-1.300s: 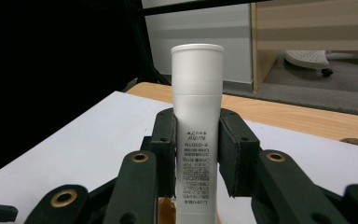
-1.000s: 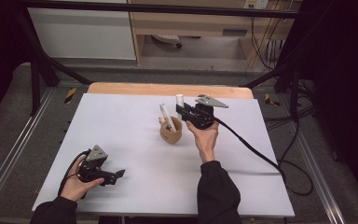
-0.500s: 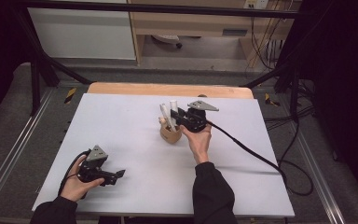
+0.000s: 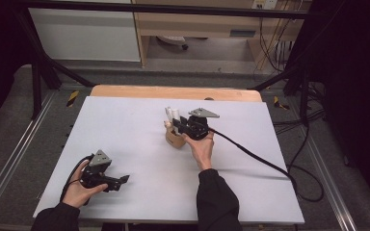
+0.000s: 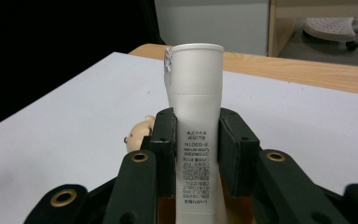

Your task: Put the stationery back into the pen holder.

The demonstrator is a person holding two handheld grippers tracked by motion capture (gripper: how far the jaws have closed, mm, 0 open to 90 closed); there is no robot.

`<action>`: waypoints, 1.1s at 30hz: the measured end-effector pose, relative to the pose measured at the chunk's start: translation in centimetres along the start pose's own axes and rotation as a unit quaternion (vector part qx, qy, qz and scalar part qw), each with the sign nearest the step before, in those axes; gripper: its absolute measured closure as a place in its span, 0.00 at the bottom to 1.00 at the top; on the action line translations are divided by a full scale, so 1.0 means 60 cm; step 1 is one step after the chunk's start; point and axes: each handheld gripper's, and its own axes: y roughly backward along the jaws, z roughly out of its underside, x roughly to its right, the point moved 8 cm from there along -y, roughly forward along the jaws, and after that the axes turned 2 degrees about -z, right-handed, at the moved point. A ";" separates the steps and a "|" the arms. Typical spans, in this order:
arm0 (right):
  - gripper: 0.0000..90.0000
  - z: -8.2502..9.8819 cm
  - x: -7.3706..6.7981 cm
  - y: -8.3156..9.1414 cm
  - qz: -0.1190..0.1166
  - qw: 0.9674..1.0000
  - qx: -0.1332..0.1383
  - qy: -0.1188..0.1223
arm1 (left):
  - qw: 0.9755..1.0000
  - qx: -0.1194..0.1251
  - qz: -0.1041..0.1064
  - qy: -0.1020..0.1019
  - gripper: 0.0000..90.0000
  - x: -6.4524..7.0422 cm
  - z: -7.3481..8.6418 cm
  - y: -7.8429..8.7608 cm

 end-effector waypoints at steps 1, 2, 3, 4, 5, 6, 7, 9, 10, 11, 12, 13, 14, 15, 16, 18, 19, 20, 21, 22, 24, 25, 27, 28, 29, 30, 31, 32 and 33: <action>0.77 0.002 0.000 -0.001 0.001 1.000 -0.002 0.001 | 1.000 -0.001 0.000 -0.001 0.06 0.000 0.000 0.001; 0.77 0.004 0.000 -0.002 0.001 1.000 -0.003 0.001 | 1.000 -0.001 0.000 -0.001 0.06 0.000 0.000 0.001; 0.77 0.006 0.000 -0.003 0.001 1.000 -0.004 0.002 | 1.000 -0.001 0.000 -0.001 0.06 -0.001 0.000 0.001; 0.77 0.008 0.000 -0.004 0.002 1.000 -0.006 0.004 | 1.000 -0.001 0.000 -0.001 0.06 -0.001 0.000 0.001; 0.77 0.009 0.000 -0.004 0.002 1.000 -0.007 0.005 | 1.000 -0.001 0.000 -0.001 0.06 -0.001 0.000 0.001; 0.77 0.010 0.000 -0.005 0.003 1.000 -0.008 0.006 | 1.000 -0.001 0.000 -0.001 0.06 -0.001 0.000 0.001; 0.77 0.011 0.000 -0.005 0.003 1.000 -0.010 0.008 | 1.000 -0.001 0.000 -0.002 0.06 0.000 0.000 0.001; 0.77 0.013 0.001 -0.005 0.003 1.000 -0.011 0.009 | 1.000 -0.001 0.000 -0.001 0.06 0.000 0.000 0.001; 0.77 0.014 0.001 -0.005 0.003 1.000 -0.010 0.009 | 1.000 -0.001 0.000 -0.002 0.06 -0.001 0.000 0.001; 0.77 0.015 0.001 -0.004 0.003 1.000 -0.010 0.007 | 1.000 -0.001 0.000 -0.002 0.06 -0.001 0.000 0.001; 0.77 0.016 0.001 -0.004 0.003 1.000 -0.011 0.008 | 1.000 -0.001 0.000 -0.002 0.06 -0.001 0.000 0.001; 0.77 0.017 0.002 -0.004 0.004 1.000 -0.011 0.010 | 1.000 -0.001 0.000 -0.002 0.06 0.000 0.000 0.001; 0.77 0.018 0.002 -0.003 0.004 1.000 -0.011 0.007 | 1.000 -0.001 0.000 -0.002 0.06 0.000 0.000 0.001; 0.77 0.020 0.003 -0.003 0.003 1.000 -0.012 0.007 | 1.000 -0.001 0.000 -0.002 0.06 0.000 0.000 0.001; 0.77 0.022 0.004 -0.002 0.003 1.000 -0.012 0.007 | 1.000 0.000 0.000 -0.001 0.06 0.000 0.000 0.000; 0.77 0.025 0.004 -0.001 0.001 1.000 -0.012 0.009 | 1.000 -0.001 0.000 -0.001 0.06 0.000 0.000 0.000; 0.77 0.026 0.004 -0.001 0.001 1.000 -0.013 0.011 | 1.000 -0.001 0.000 -0.001 0.06 0.000 0.000 0.000; 0.77 0.028 0.004 -0.001 0.000 1.000 -0.015 0.010 | 1.000 0.000 0.000 -0.001 0.06 0.000 0.000 0.000; 0.77 0.029 0.004 -0.001 0.000 1.000 -0.015 0.009 | 1.000 0.000 0.000 -0.001 0.06 0.000 0.000 0.000; 0.77 0.030 0.005 -0.001 -0.001 1.000 -0.017 0.008 | 1.000 0.000 0.000 -0.001 0.06 0.000 0.000 0.000; 0.77 0.034 0.005 0.000 -0.001 1.000 -0.024 0.012 | 1.000 -0.001 0.000 -0.001 0.06 0.000 0.000 0.000; 0.77 0.034 0.005 0.000 0.000 1.000 -0.024 0.011 | 1.000 -0.002 0.000 -0.002 0.06 0.000 0.001 0.000; 0.76 0.034 0.005 0.001 -0.002 1.000 -0.024 0.006 | 1.000 -0.001 0.000 -0.001 0.06 0.000 0.000 0.000; 0.76 0.034 0.004 0.002 -0.004 1.000 -0.026 0.005 | 1.000 -0.001 0.000 -0.001 0.06 0.000 0.000 0.000; 0.75 0.034 0.003 0.003 -0.004 1.000 -0.027 0.005 | 1.000 -0.001 0.000 -0.003 0.06 0.000 0.000 0.000; 0.73 0.033 0.003 0.005 -0.003 1.000 -0.027 0.009 | 1.000 -0.001 0.000 -0.002 0.06 0.000 0.000 0.001; 0.72 0.032 0.003 0.007 -0.003 1.000 -0.026 0.013 | 1.000 -0.001 0.000 -0.002 0.06 0.000 0.000 0.000; 0.70 0.029 0.003 0.010 -0.003 1.000 -0.025 0.014 | 1.000 -0.001 0.000 0.000 0.06 0.000 0.000 0.000; 0.69 0.026 0.003 0.013 -0.003 1.000 -0.024 0.017 | 1.000 -0.001 0.000 -0.001 0.06 0.000 0.000 0.000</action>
